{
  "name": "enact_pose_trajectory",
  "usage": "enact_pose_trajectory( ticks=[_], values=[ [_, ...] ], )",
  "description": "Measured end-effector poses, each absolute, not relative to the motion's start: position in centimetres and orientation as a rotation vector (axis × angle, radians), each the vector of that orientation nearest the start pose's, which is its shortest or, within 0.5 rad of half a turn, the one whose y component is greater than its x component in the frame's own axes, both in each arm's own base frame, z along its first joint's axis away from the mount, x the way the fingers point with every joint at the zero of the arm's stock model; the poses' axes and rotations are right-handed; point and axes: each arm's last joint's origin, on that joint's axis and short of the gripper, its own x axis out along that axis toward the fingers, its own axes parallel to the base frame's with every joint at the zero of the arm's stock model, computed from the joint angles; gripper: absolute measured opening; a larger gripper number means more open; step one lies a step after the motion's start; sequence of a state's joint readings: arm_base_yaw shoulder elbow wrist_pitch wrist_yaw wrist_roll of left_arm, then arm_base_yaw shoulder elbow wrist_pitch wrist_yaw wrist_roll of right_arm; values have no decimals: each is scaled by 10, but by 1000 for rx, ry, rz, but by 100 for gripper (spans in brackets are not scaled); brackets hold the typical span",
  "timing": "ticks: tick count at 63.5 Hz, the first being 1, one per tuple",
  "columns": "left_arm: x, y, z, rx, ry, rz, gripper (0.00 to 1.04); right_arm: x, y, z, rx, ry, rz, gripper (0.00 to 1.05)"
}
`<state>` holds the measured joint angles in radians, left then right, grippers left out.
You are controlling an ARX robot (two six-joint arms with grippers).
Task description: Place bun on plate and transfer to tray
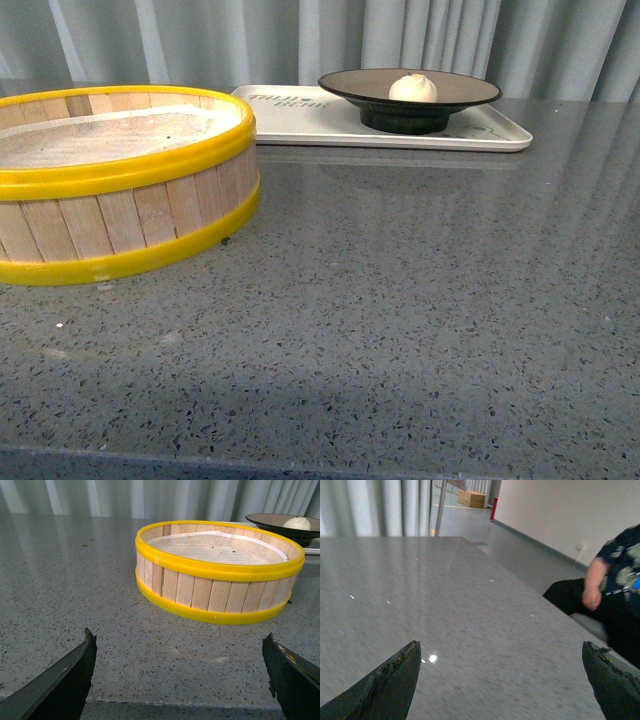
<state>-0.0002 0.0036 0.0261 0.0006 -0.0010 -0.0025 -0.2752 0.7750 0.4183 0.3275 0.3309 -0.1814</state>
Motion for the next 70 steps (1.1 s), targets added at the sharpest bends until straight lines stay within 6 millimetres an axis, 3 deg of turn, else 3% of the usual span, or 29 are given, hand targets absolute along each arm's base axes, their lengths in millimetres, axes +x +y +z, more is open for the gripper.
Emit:
enact_pose_trajectory(
  ticks=[3, 8, 11, 18, 23, 30, 38, 70],
  values=[
    [96, 0, 172, -2, -23, 0, 98, 156, -55, 250, -189, 80, -503, 92],
    [96, 0, 172, -2, -23, 0, 98, 134, -36, 234, -78, 34, -105, 72],
    [96, 0, 172, -2, -23, 0, 98, 123, -24, 222, -43, 24, -6, 60],
    [96, 0, 172, -2, -23, 1, 98, 112, -16, 205, -20, 10, -23, 40],
    [96, 0, 172, -2, -23, 0, 98, 110, -9, 189, -12, 8, -38, 20],
    [96, 0, 172, -2, -23, 1, 98, 106, -1, 185, -11, 12, 2, 1],
    [96, 0, 172, -3, -23, 1, 98, 98, 0, 181, -10, 5, -5, 2],
    [96, 0, 172, -2, -23, 0, 98, 98, 0, 165, -10, 1, -2, 2]
  ],
)
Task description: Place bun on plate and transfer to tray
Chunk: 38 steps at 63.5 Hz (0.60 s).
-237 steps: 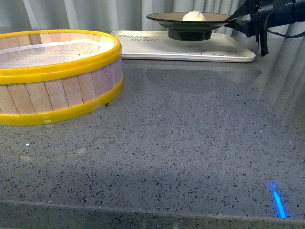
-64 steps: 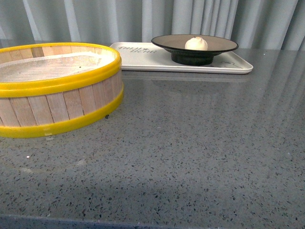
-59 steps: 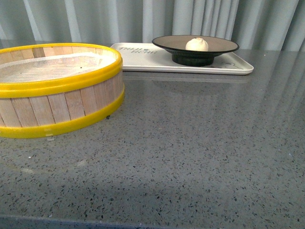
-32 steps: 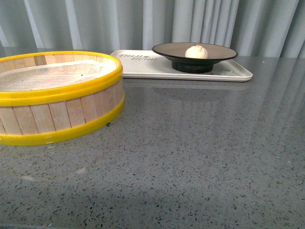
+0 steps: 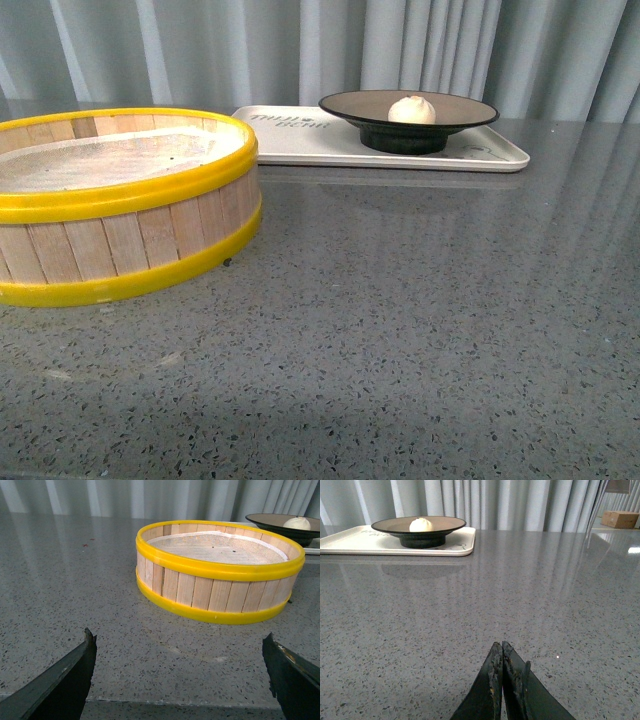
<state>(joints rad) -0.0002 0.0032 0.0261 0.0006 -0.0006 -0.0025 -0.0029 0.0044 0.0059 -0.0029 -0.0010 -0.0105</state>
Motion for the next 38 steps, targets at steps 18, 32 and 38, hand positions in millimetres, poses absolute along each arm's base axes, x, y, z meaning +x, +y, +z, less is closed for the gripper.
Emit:
enact_pose_trajectory(
  ticks=[18, 32, 38],
  values=[
    [96, 0, 172, -2, -23, 0, 98, 98, 0, 165, -10, 1, -2, 25],
    [96, 0, 172, -2, -23, 0, 98, 98, 0, 165, -10, 1, -2, 78],
    [96, 0, 172, -2, -23, 0, 98, 98, 0, 165, -10, 1, -2, 92]
  ],
)
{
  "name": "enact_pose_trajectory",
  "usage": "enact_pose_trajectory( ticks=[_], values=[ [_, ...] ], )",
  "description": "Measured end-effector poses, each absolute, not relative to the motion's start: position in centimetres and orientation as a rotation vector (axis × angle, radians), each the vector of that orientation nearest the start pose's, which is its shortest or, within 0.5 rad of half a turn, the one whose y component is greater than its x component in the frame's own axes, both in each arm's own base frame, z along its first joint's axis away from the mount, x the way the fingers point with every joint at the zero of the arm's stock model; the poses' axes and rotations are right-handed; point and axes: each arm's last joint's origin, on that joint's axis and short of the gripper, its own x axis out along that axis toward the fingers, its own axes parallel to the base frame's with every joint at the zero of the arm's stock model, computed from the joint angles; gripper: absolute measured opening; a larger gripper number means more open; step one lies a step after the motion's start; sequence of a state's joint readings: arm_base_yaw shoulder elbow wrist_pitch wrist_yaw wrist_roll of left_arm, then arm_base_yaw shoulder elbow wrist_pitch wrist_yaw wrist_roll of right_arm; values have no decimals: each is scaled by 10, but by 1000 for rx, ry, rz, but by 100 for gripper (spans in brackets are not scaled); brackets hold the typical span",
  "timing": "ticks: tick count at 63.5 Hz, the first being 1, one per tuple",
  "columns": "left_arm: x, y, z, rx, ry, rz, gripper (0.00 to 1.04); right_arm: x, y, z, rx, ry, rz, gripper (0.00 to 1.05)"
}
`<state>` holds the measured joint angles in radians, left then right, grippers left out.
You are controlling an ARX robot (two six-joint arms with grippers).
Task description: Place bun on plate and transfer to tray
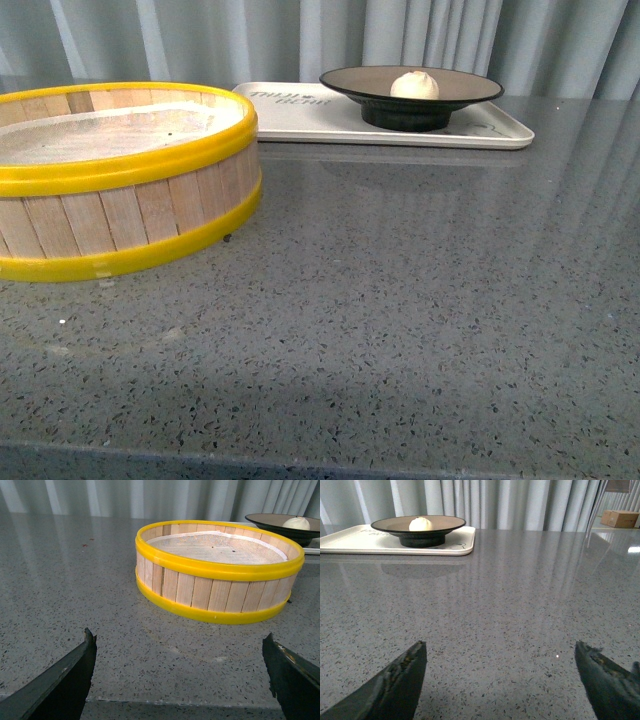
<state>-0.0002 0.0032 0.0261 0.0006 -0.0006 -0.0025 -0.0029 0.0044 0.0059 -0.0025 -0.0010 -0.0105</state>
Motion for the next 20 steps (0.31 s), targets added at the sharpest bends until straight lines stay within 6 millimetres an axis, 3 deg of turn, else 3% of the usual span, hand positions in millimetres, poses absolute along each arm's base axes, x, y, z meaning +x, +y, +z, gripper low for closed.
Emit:
enact_pose_trajectory(
  ticks=[2, 20],
  values=[
    [96, 0, 172, -2, -23, 0, 98, 98, 0, 165, -8, 1, -2, 98],
    [96, 0, 172, -2, -23, 0, 98, 98, 0, 165, -7, 1, -2, 96]
  ],
)
